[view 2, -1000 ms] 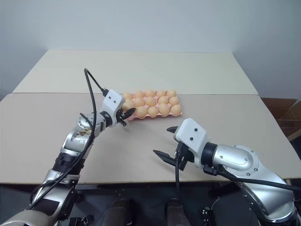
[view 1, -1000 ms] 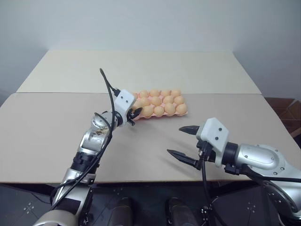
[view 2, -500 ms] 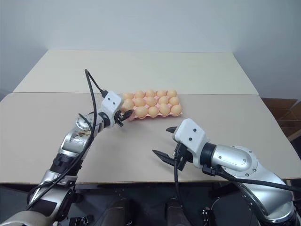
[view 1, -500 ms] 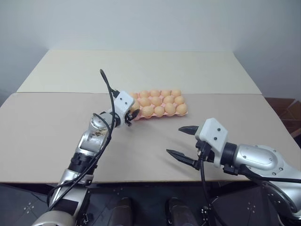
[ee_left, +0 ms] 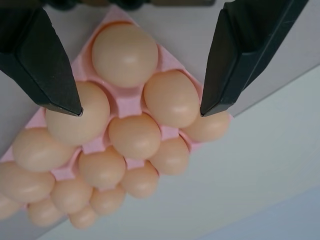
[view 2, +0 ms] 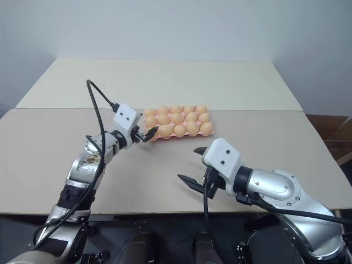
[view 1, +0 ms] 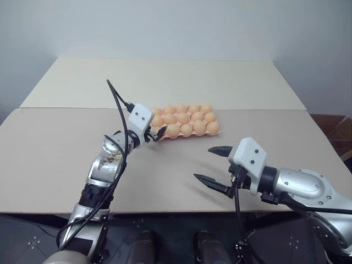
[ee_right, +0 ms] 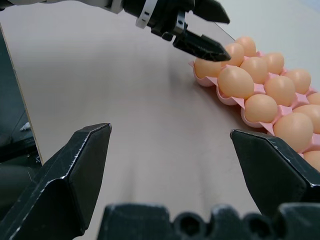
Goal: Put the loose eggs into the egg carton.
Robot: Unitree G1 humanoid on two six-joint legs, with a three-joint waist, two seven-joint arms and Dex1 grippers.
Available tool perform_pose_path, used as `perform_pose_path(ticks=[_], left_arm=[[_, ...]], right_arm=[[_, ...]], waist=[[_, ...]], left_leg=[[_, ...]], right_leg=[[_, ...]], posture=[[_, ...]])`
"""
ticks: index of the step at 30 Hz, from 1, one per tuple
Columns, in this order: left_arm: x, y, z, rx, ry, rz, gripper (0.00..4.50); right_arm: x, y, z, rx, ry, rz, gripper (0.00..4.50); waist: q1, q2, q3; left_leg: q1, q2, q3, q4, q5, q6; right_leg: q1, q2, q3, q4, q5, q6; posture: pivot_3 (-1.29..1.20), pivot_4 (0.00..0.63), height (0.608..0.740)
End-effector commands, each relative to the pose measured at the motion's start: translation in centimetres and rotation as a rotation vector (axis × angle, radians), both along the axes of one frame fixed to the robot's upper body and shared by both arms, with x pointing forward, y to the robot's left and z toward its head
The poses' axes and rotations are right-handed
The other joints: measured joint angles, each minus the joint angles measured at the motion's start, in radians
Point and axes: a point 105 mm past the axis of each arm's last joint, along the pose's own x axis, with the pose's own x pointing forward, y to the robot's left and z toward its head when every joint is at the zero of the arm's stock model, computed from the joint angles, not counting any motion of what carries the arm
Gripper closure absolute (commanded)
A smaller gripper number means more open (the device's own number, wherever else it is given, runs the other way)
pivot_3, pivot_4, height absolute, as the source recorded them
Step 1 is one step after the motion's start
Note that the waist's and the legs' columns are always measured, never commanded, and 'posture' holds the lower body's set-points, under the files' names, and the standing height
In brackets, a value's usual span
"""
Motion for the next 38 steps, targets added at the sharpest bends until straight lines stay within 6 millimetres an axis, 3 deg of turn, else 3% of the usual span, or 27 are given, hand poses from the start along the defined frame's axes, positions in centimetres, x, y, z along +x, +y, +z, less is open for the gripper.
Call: perform_pose_path(ticks=[1,4,11,16,24,31,38], left_arm=[[-1.0,1.3,3.5,-0.113,-0.109,0.036,0.43],[-2.5,2.7,3.7,-0.224,-0.065,0.083,0.43],[-7.7,5.5,0.5,-0.3,0.009,0.182,0.43],[-10.5,6.9,-2.7,-0.402,0.087,0.295,0.43],[-13.9,8.2,-4.9,-0.374,0.013,0.466,0.43],[-14.5,8.6,-5.8,-0.306,-0.052,0.495,0.43],[-14.3,8.6,-6.2,-0.292,-0.065,0.473,0.43]], right_arm=[[-0.1,0.2,1.2,0.034,-0.07,0.003,0.0],[0.5,-0.1,1.3,0.088,-0.07,-0.055,0.0],[2.9,-2.2,-1.1,0.3,-0.062,-0.364,0.0],[2.9,-3.7,-2.6,0.432,-0.202,-0.526,0.0],[1.1,-5.0,-4.4,0.537,-0.281,-0.633,0.0],[1.3,-5.4,-7.0,0.499,-0.242,-0.687,0.0],[2.0,-5.7,-7.2,0.492,-0.237,-0.683,0.0]], waist=[[0.0,0.0,0.0],[-0.001,0.0,0.0],[0.001,-0.001,0.0],[0.004,-0.001,-0.001],[-0.002,-0.001,-0.002],[-0.002,-0.001,-0.003],[-0.002,-0.001,-0.003]], left_leg=[[0.0,0.0,0.0,0.0,0.0,0.0],[0.0,0.0,0.0,0.0,0.0,0.0],[0.001,0.0,0.0,0.0,0.0,0.0],[0.002,0.0,0.001,0.0,0.0,0.0],[0.002,0.001,0.002,0.0,0.0,-0.001],[0.002,0.002,0.002,0.0,0.0,-0.001],[0.002,0.002,0.003,0.0,0.0,-0.001]], right_leg=[[0.0,0.0,0.0,0.0,0.0,0.0],[0.0,0.0,0.0,0.0,0.0,0.0],[0.0,0.0,0.001,0.002,0.0,0.0],[0.002,-0.001,0.001,0.0,0.0,0.0],[0.0,0.0,0.001,-0.001,-0.003,-0.002],[0.0,-0.001,0.002,-0.001,-0.008,-0.003],[-0.001,-0.001,0.002,-0.001,-0.008,-0.005]], posture=[[0.0,0.15,0.74],[0.0,0.15,0.74],[0.0,0.15,0.74],[0.0,0.15,0.74],[0.0,0.15,0.74],[0.0,0.15,0.74],[0.0,0.15,0.74]])
